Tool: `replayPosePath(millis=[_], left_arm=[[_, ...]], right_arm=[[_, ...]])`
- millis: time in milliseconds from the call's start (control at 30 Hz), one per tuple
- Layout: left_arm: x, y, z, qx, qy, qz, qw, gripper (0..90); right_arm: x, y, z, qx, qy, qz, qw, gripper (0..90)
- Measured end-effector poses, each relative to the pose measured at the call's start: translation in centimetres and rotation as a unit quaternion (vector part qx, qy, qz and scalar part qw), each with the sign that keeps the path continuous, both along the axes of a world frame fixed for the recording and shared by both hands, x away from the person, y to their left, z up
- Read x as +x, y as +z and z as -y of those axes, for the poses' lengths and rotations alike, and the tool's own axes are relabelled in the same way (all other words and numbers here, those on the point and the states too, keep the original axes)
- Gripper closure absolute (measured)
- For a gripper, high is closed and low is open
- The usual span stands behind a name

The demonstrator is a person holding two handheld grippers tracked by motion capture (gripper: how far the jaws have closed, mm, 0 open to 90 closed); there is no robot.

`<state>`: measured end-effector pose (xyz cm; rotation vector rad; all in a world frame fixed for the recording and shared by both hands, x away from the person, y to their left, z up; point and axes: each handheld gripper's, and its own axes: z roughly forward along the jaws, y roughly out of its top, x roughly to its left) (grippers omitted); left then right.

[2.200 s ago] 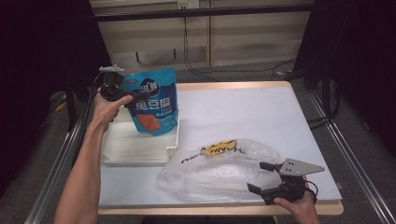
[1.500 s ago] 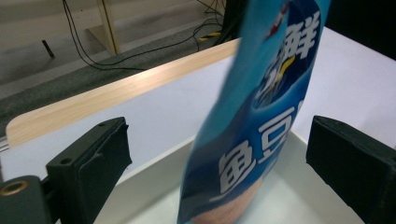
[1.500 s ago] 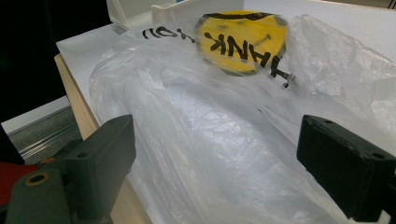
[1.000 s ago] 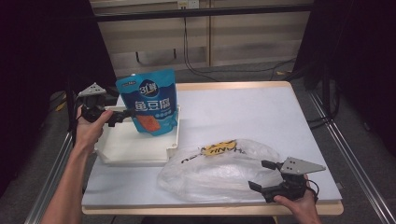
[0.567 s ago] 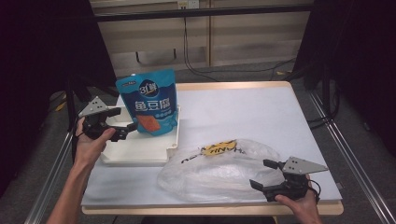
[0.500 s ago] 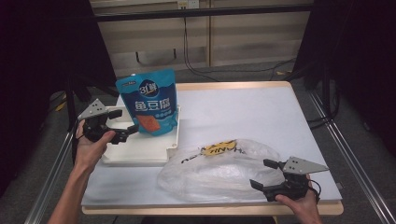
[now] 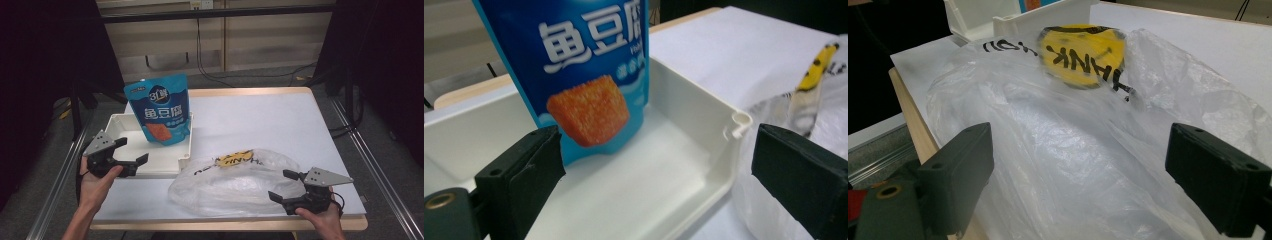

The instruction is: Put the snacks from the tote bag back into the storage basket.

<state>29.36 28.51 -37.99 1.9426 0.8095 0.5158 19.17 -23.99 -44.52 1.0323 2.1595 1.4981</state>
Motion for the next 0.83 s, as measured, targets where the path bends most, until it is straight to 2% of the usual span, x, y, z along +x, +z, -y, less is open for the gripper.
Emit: replayPosePath(millis=[67,233,300,400,467,567,633,733,833], left_arm=[[-0.7,-0.4,0.1,0.006,-0.003,-0.006,1.0,6.2],[-2.7,-1.5,0.1,-0.014,-0.003,-0.022,0.9997,4.0],[-3.4,-1.9,0.5,-0.008,-0.011,-0.025,0.9996,4.0],[-4.4,-2.6,1.0,-0.011,-0.019,-0.021,0.9995,4.0],[-5.0,-3.1,1.2,-0.017,-0.024,-0.027,0.9992,4.0],[-5.8,-4.1,1.5,-0.018,-0.013,-0.024,0.9995,3.9],[-6.0,-4.7,1.6,-0.01,-0.031,-0.035,0.9989,3.9],[-6.2,-5.8,1.4,-0.024,-0.011,-0.039,0.9989,4.0],[-6.2,-6.6,1.3,-0.01,-0.015,-0.052,0.9985,4.1]], right_arm=[[0.0,0.0,-0.1,0.001,-0.002,-0.002,1.0,11.6],[-0.1,0.0,-0.1,0.001,-0.003,-0.001,1.0,11.6],[0.0,0.0,-0.1,0.001,-0.003,-0.001,1.0,11.6],[0.0,0.0,-0.1,0.001,-0.003,-0.001,1.0,11.6],[-0.1,0.1,0.0,0.002,-0.003,0.0,1.0,11.6],[-0.1,0.1,0.1,0.002,-0.005,0.002,1.0,11.6],[-0.2,0.1,0.1,0.002,-0.005,0.004,1.0,11.6],[-0.2,0.1,0.1,0.001,-0.004,0.004,1.0,11.6],[-0.2,0.2,0.2,0.003,-0.006,0.005,1.0,11.6]])
